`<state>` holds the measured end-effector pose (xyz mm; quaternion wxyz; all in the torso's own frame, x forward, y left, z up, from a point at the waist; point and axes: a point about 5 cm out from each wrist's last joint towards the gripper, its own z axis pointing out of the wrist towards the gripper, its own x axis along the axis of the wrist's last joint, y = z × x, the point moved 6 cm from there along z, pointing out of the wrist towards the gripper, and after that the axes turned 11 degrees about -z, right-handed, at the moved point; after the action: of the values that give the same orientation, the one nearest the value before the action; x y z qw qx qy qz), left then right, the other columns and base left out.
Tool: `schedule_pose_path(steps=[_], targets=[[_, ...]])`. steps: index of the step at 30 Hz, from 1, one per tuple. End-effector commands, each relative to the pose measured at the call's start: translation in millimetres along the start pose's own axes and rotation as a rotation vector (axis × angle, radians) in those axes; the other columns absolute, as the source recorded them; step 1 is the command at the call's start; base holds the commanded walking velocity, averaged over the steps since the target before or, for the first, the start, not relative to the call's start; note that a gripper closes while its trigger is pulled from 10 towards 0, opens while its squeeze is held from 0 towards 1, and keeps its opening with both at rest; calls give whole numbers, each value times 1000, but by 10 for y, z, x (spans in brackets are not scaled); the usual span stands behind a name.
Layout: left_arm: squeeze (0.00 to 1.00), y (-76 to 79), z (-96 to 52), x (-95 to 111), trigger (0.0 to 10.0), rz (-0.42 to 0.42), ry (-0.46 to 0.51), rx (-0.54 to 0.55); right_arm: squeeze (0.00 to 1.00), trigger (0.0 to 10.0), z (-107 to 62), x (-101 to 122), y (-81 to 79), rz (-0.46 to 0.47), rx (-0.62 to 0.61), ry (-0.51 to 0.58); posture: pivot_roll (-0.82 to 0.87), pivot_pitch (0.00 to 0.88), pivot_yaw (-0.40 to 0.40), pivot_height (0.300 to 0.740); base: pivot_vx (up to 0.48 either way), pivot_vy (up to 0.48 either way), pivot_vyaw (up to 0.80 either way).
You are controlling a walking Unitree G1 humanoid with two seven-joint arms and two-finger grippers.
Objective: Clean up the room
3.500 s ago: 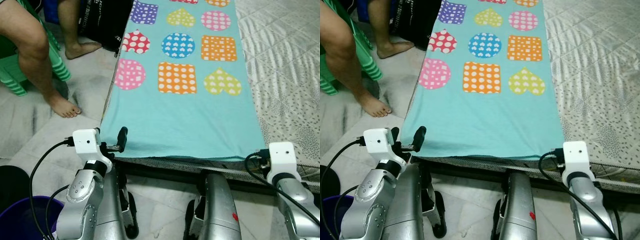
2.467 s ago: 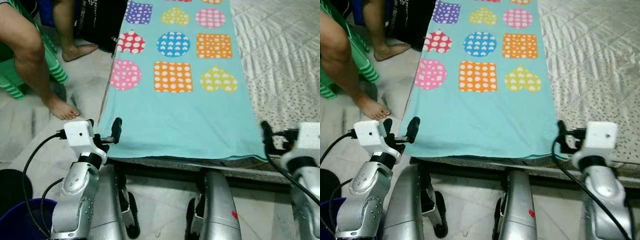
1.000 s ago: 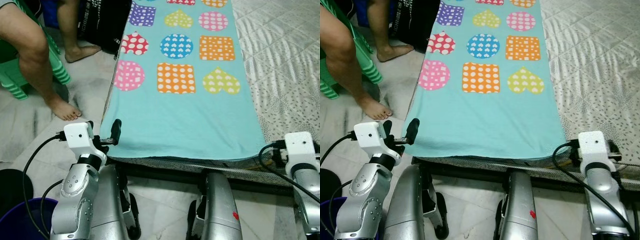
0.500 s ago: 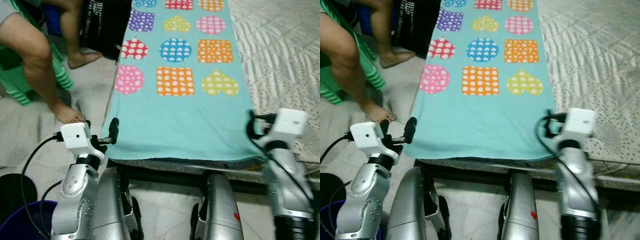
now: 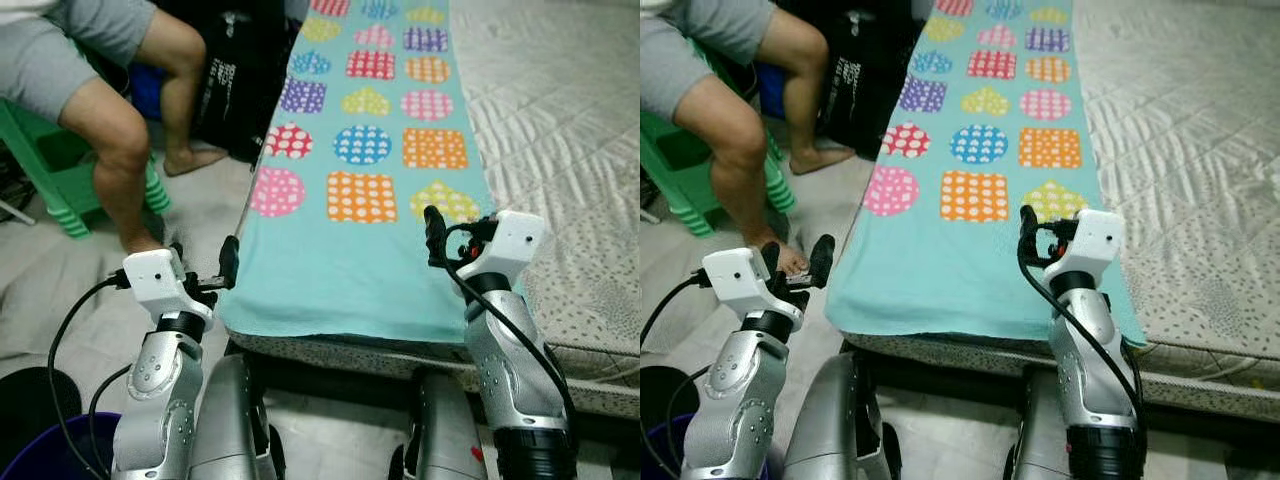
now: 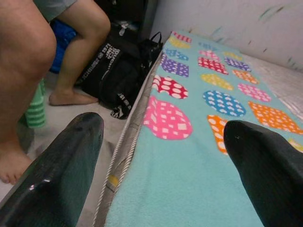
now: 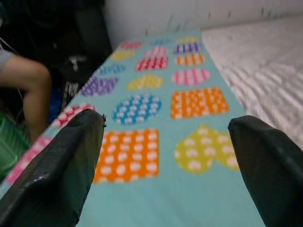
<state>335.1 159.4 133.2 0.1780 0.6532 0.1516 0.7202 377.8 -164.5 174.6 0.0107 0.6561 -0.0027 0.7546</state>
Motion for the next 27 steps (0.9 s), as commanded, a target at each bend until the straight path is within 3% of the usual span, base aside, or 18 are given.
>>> schedule_pose_path(steps=[1,14,17,20,23,27], targets=[[0,23,22,17,10000,9,11,-6,0,10000,27,5,-28,12,7,4,47,59,35,583,0,0,0],[0,44,80,-31,10000,4,19,-20,0,10000,92,14,-83,-4,21,26,34,22,34,652,0,0,0],[0,60,149,-44,10000,1,20,-29,0,10000,124,3,-71,-23,7,30,32,0,35,697,0,0,0],[0,-32,165,-34,10000,40,26,2,0,10000,118,20,-77,-60,21,49,32,0,37,738,0,0,0],[0,-49,177,-27,10000,36,34,5,0,10000,88,-115,37,-58,-27,5,35,0,37,740,0,0,0],[0,3,199,-41,10000,31,42,-2,0,10000,93,-148,17,-72,-23,0,35,0,38,740,0,0,0]])
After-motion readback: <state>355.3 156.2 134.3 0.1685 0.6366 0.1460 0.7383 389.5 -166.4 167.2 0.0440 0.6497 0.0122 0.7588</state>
